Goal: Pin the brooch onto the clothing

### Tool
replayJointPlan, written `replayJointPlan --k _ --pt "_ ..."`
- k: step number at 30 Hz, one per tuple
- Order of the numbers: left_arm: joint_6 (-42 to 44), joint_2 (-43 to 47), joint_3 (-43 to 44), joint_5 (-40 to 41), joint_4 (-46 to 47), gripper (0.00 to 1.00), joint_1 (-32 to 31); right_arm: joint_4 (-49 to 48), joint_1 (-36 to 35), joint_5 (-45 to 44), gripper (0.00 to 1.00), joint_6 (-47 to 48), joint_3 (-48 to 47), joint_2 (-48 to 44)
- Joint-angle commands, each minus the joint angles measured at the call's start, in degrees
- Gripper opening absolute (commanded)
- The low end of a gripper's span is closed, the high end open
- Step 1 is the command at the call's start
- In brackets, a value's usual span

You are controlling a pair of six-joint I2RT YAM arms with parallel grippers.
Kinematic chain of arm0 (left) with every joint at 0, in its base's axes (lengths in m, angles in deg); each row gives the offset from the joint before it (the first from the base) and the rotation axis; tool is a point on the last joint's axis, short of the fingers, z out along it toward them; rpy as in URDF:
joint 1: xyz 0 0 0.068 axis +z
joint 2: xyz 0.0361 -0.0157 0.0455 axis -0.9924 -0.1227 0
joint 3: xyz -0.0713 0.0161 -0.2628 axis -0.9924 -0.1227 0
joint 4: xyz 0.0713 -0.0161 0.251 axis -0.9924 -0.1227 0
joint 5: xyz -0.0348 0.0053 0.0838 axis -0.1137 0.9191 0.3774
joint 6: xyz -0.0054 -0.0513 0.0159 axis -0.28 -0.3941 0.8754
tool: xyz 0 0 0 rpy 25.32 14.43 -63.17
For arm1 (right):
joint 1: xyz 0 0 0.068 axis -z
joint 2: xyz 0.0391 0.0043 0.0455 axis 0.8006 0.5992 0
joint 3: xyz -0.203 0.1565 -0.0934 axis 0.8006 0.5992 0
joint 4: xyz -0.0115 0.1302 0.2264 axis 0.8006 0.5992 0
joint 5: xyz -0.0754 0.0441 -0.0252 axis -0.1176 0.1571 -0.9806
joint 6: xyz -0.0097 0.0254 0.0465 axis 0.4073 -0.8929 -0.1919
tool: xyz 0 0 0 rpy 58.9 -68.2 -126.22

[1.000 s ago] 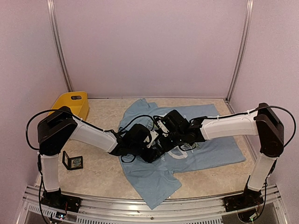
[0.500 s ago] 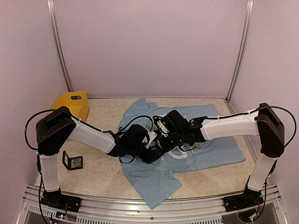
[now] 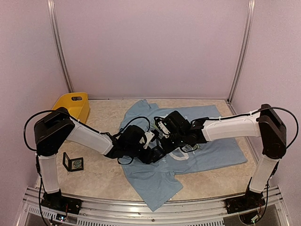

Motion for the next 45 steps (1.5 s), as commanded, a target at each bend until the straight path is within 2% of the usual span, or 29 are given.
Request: replayJointPlan --k 1,4,12,17,31,45 --pt "-0.7 1.2 -0.2 -2.2 -0.1 0.63 0.2 -0.7 0.3 -1.2 0.04 0.5 0.4 -1.4" --pt "-0.4 0.5 1.1 -0.7 -1.6 0.60 -0.2 -0.8 0.3 -1.0 0.04 0.5 0.4 -1.5" --pt "3.8 -2.8 5.9 4.1 -7.2 0.64 -2.6 -1.1 0.3 -0.2 0.04 1.0 0.2 -1.4" --pt "4.2 -4.2 7.4 4.2 -8.4 0.55 -2.4 -1.0 0.3 0.0 0.04 1.0 0.2 -1.3" --pt "1.6 -1.2 4.4 4.1 -5.7 0.41 -1.1 -0.7 0.3 -0.9 0.04 1.3 0.2 -1.5" --pt "-0.8 3.1 0.9 0.0 -1.5 0.43 2.1 -0.7 0.5 -1.2 0.04 1.4 0.3 -1.4"
